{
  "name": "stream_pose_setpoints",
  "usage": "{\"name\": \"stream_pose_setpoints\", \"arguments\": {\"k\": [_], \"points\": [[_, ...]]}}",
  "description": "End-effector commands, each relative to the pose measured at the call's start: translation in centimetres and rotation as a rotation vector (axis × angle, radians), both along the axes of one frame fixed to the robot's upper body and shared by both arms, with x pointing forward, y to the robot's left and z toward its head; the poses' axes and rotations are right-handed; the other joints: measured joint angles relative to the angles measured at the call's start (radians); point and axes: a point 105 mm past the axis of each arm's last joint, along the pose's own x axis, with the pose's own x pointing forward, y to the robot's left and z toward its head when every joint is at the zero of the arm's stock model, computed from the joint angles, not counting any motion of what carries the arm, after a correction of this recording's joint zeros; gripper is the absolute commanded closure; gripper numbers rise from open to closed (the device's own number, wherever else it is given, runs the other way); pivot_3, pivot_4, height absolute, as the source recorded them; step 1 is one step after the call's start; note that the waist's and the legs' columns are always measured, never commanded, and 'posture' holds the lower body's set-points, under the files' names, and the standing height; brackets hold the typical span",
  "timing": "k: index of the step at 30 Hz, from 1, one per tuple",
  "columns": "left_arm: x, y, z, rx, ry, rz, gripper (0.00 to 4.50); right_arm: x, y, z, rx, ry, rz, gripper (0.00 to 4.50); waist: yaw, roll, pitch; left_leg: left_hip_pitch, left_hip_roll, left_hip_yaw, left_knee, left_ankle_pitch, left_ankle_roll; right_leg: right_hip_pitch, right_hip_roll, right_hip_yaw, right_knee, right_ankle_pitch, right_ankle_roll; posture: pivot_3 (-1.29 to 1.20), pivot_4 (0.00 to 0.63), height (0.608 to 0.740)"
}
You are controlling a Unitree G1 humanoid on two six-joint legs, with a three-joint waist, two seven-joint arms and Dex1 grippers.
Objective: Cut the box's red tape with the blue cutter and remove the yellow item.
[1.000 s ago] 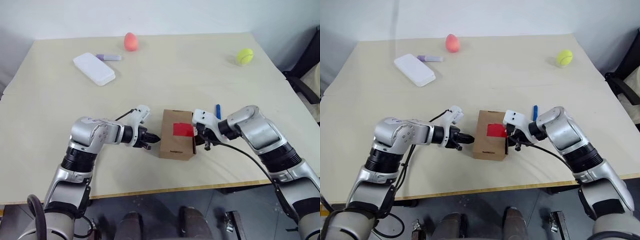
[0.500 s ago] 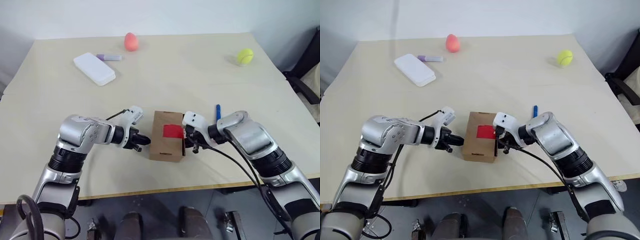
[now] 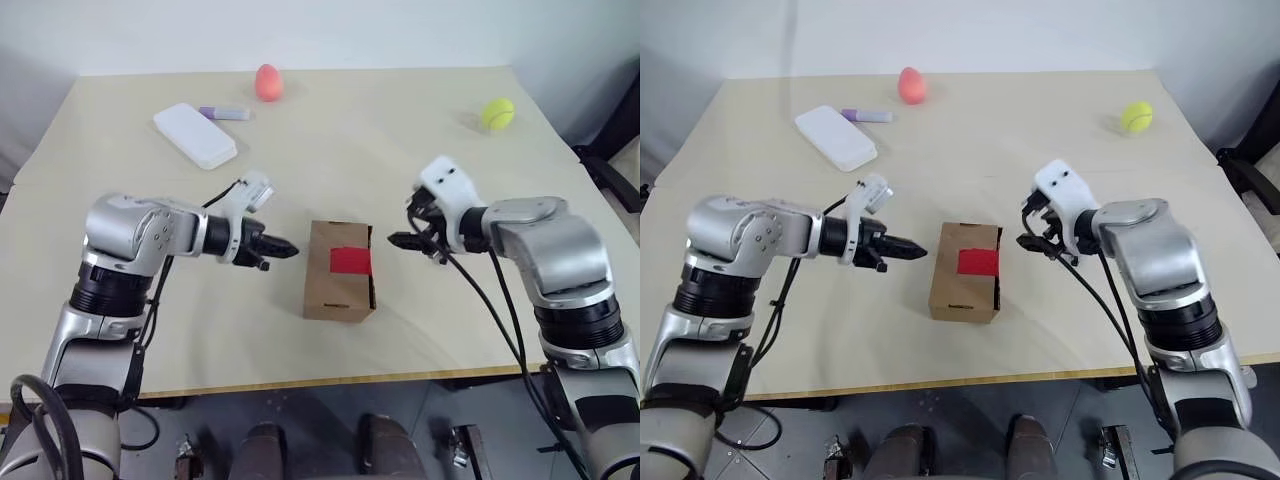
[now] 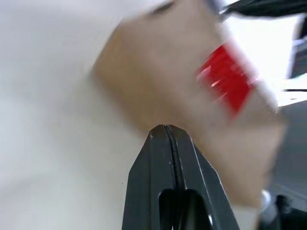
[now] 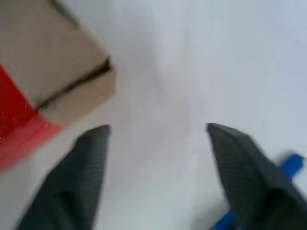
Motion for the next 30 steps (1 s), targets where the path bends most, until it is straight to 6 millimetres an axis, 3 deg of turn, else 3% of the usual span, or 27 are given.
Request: {"name": "stream_pose_setpoints", "arguments": {"k": [1,12,19,30], "points": [[-0.5,-2.1,1.3,-0.041,-0.048,-0.097,4.5,-1.3,0.3,1.7,0.071,-0.038,-0.013,0.03,0.003,0.0,0.0,0.0,0.0,0.0,0.0,0.0,0.0,0.0,0.0,0.0,0.0,0.0,0.0,0.0,0.15,0.74],[0.6,-5.2,-2.3,0.092,-0.089,-0.225,4.5,-2.6,1.9,-2.7,0.109,0.091,0.032,0.03,0.011,0.0,0.0,0.0,0.0,0.001,0.001,0.0,0.0,0.0,0.0,0.0,0.0,0.0,0.0,0.0,0.15,0.74],[1.0,-5.5,-2.6,0.105,-0.101,-0.257,4.5,-2.6,1.0,-4.2,0.056,0.126,0.017,0.03,0.014,0.0,0.0,0.002,0.0,0.001,0.002,0.0,0.0,0.002,0.0,0.0,0.0,0.0,0.0,0.0,0.15,0.74],[0.8,-6.1,-2.9,0.095,-0.09,-0.271,4.5,-3.7,2.7,-5.5,-0.052,0.173,0.16,0.03,0.016,-0.001,-0.001,0.003,0.0,0.001,0.002,0.0,0.001,0.004,0.0,0.0,0.0,0.0,0.0,0.0,0.15,0.74]]}}
